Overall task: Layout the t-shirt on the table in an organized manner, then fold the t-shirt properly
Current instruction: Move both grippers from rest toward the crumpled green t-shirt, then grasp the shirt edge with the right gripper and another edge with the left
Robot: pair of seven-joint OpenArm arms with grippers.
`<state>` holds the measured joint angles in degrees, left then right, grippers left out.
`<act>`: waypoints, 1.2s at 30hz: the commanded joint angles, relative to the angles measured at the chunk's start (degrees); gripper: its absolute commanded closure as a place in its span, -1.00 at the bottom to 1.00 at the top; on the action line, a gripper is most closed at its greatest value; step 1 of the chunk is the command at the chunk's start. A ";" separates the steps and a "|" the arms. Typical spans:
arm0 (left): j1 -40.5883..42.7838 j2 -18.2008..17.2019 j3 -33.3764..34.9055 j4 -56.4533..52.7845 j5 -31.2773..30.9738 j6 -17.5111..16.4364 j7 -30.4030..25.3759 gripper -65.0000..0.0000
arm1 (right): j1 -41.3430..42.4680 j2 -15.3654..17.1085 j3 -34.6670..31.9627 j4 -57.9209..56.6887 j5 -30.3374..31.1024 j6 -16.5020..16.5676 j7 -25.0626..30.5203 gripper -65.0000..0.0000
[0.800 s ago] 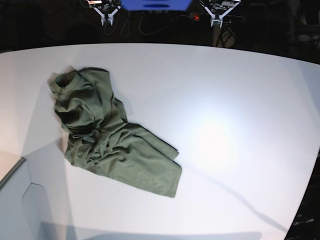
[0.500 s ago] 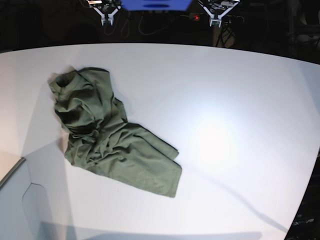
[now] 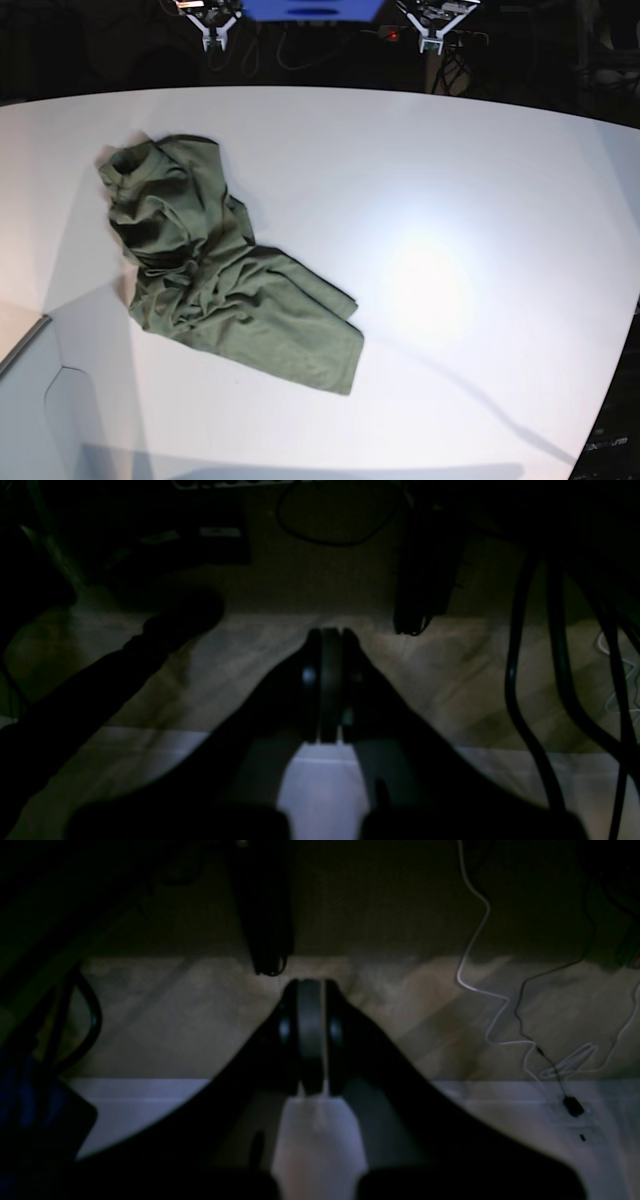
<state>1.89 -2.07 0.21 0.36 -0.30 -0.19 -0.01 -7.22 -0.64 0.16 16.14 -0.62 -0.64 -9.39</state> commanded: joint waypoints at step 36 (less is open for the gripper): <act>41.76 -5.45 -9.92 107.73 -0.19 -0.12 16.58 1.00 | -38.27 6.84 0.41 90.19 0.32 0.95 -0.41 1.00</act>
<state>43.94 -7.27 -9.37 106.72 -0.60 -0.71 18.20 -45.36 5.87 0.36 105.16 -0.21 0.27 -11.51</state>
